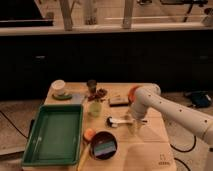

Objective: Place brush in table surface

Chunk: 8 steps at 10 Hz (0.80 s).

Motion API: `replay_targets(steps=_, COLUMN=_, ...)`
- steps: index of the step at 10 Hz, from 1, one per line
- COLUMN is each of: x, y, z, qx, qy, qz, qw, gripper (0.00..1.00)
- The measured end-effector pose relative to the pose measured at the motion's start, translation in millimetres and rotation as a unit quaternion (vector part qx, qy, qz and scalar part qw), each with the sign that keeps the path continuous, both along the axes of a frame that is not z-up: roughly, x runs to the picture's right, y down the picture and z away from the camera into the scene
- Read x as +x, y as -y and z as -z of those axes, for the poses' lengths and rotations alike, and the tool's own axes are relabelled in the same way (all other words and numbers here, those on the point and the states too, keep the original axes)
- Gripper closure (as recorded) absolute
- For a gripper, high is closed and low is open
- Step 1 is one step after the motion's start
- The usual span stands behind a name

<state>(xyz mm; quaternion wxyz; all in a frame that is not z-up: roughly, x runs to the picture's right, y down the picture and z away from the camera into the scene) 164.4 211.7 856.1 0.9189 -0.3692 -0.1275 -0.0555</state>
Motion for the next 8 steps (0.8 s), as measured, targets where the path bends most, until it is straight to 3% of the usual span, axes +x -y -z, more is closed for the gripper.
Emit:
replay_targets(steps=4, x=-6, y=0, z=-2.0, qx=-0.003, qy=0.005, qz=0.002, qw=1.0000, gripper=0.83)
replay_targets(steps=6, x=-6, y=-3, z=0.0, qx=-0.008, qy=0.005, qz=0.004, qw=0.9999, gripper=0.98)
replay_targets(steps=8, x=-13, y=0, z=2.0, qx=-0.007, qy=0.012, qz=0.009, qw=0.9999, gripper=1.00)
